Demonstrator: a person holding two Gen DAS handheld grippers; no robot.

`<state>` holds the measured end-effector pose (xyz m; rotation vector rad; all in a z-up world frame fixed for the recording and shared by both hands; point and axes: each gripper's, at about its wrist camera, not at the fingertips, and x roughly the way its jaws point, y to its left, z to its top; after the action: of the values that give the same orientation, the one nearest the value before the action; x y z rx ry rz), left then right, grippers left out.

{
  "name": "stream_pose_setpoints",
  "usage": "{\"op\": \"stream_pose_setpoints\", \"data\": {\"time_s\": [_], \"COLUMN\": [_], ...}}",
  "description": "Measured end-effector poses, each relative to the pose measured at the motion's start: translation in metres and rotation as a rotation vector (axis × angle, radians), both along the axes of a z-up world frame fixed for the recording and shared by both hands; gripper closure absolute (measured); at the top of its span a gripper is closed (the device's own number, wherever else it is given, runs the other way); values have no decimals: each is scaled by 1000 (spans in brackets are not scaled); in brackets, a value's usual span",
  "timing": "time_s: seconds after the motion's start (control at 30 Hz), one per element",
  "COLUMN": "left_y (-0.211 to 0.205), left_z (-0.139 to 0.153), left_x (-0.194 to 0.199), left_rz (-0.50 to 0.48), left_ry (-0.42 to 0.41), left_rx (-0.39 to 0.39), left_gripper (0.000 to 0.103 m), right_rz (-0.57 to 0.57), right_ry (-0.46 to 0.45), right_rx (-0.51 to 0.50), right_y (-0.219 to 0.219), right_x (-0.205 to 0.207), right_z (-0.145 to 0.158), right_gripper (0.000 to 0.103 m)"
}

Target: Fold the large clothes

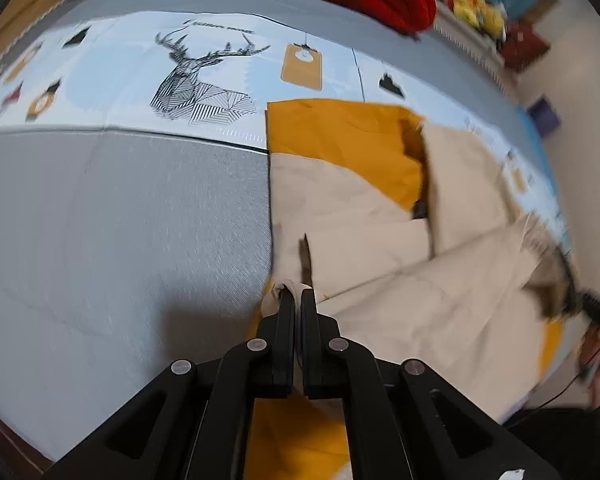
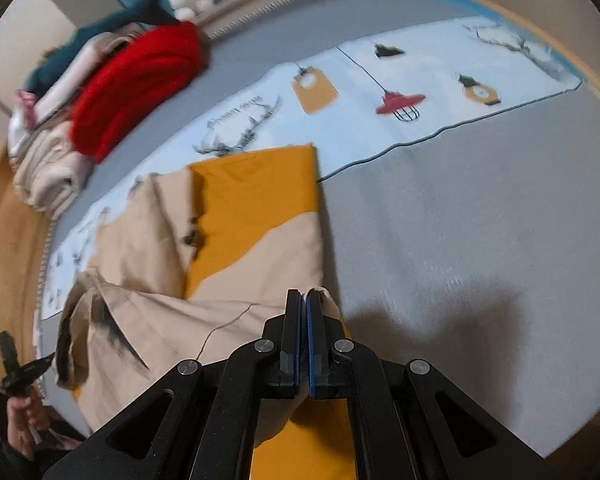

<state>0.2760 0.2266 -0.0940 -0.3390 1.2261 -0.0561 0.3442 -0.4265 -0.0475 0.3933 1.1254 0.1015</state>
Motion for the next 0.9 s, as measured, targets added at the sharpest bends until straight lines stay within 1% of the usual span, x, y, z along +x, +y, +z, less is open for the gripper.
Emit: {"op": "stream_pose_setpoints", "data": {"time_s": [0.07, 0.17, 0.27, 0.37, 0.43, 0.5, 0.57, 0.63, 0.67, 0.77, 0.9], "left_y": [1, -1, -1, -5, -5, -5, -5, -5, -5, -1, 16], "left_z": [-6, 0, 8, 12, 15, 18, 19, 21, 22, 26, 26], "left_x": [6, 7, 2, -3, -9, -17, -25, -30, -32, -35, -34], "left_rz": [-10, -51, -44, -26, -5, 11, 26, 26, 24, 31, 94], "left_ry": [19, -4, -37, -51, -67, -79, -80, -83, -87, -99, -100], "left_rx": [2, 22, 44, 70, 92, 100, 103, 109, 116, 129, 107], "left_gripper": [101, 97, 94, 93, 90, 85, 84, 84, 84, 81, 73], "right_rz": [14, 41, 43, 28, 10, -15, -58, -94, -104, -81, -10], "right_ry": [9, 43, 45, 50, 51, 14, 2, 7, 8, 20, 67], "right_rx": [2, -10, -13, -27, -44, -69, -107, -95, -87, -105, -99], "right_y": [-1, 0, 0, 2, 2, -2, -10, -19, -22, -21, -12], "right_x": [13, 26, 26, 19, 13, 3, -10, -18, -21, -28, -29], "right_z": [-7, -14, -13, -13, -9, 1, 8, 11, 12, 13, 2], "right_gripper": [101, 101, 100, 99, 92, 91, 87, 81, 80, 77, 73]}}
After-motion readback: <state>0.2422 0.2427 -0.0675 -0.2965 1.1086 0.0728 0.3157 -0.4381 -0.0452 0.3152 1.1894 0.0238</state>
